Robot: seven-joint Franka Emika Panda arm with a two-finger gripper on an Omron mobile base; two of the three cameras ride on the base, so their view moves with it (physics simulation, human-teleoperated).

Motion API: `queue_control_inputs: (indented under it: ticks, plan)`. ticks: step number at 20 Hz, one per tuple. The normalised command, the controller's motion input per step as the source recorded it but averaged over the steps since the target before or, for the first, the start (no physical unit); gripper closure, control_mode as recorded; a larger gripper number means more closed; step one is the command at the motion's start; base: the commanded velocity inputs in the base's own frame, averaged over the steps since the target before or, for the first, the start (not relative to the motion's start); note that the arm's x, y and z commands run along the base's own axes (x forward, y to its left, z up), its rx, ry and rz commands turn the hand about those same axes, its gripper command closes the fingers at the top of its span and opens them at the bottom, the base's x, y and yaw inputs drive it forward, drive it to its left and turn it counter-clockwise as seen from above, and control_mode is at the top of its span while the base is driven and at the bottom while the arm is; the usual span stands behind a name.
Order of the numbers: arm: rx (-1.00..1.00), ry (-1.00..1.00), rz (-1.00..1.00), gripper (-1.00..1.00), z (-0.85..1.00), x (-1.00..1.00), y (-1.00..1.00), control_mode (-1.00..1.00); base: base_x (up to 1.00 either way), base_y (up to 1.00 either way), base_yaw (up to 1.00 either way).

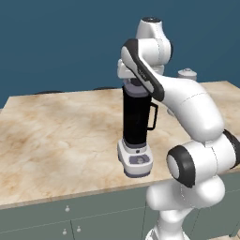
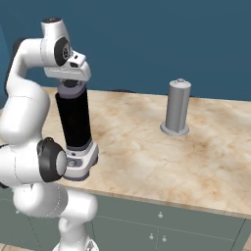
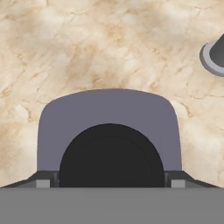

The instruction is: Open the blender lid, put the peach in the blender, close the lid, and start the blender.

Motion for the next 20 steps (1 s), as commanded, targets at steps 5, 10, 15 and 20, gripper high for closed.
queue_control_inputs:
  ticks: [5,10,15,20]
  plan:
    - [0.0,0.0,0.0,1.0,0.0,-0.24,0.0,-1.0,0.0,0.0,0.0]
    - [0.0,0.0,0.0,1.0,0.07,-0.02,0.0,-1.0,0.0,0.0,0.0]
    - [0.0,0.05,0.0,1.0,0.0,0.0,0.0,-1.0,0.0,0.0,0.0]
    - [0.0,0.02,0.0,1.0,-0.26,0.0,0.0,-1.0,0.0,0.0,0.0]
